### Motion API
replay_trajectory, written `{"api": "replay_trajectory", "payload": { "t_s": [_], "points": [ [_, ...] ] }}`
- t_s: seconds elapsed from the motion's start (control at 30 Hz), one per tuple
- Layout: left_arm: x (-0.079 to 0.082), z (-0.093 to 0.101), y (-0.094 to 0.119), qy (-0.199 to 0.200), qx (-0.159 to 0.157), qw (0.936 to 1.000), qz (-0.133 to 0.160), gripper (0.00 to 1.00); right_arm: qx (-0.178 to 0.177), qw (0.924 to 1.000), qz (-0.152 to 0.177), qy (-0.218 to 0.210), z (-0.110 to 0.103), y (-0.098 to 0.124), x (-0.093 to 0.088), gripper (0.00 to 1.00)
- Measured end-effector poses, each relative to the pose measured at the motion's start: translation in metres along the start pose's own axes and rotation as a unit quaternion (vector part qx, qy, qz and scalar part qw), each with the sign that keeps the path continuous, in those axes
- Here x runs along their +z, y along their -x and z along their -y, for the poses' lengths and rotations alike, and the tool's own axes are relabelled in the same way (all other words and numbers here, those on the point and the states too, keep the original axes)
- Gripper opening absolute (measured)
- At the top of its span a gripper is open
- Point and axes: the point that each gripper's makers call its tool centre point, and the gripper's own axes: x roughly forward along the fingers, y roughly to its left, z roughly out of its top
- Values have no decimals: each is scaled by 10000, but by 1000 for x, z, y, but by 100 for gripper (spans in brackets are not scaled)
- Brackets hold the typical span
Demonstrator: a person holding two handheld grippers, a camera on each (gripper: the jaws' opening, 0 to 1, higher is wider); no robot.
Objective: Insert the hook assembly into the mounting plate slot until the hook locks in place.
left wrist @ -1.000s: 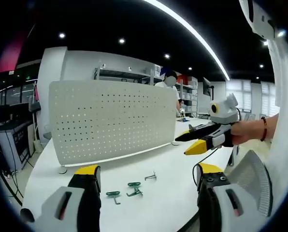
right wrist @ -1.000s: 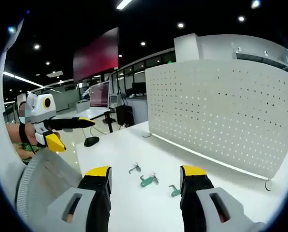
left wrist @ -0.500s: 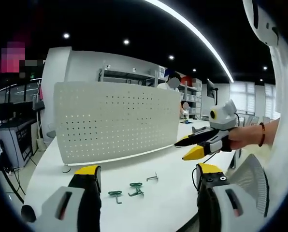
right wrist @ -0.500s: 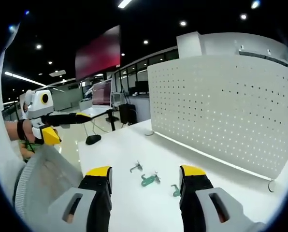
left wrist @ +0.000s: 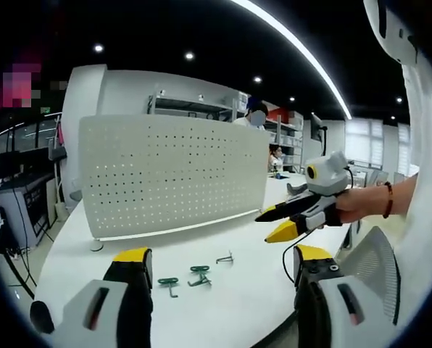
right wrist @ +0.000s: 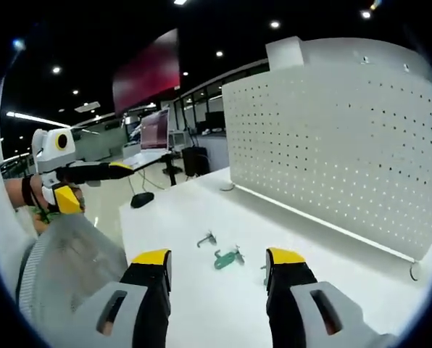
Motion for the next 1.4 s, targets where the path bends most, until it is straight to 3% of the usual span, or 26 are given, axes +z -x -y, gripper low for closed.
{"api": "replay_trajectory", "payload": {
  "t_s": [0.7, 0.83, 1.07, 1.4],
  "points": [
    [-13, 1, -9, 17, -102, 9997, -210, 81, -206, 9991, -302, -234, 22, -23, -30, 50],
    [-13, 1, -12, 49, -155, 9996, -212, 81, -172, 9993, -168, -286, 25, -29, -33, 51],
    [-14, 2, -15, 94, -210, 9995, -225, 81, -223, 9988, -346, -282, 32, -36, -46, 56],
    [-19, 6, -16, 103, -206, 9993, -306, 80, -160, 9975, -617, -317, 44, -49, -66, 55]
  ]
}}
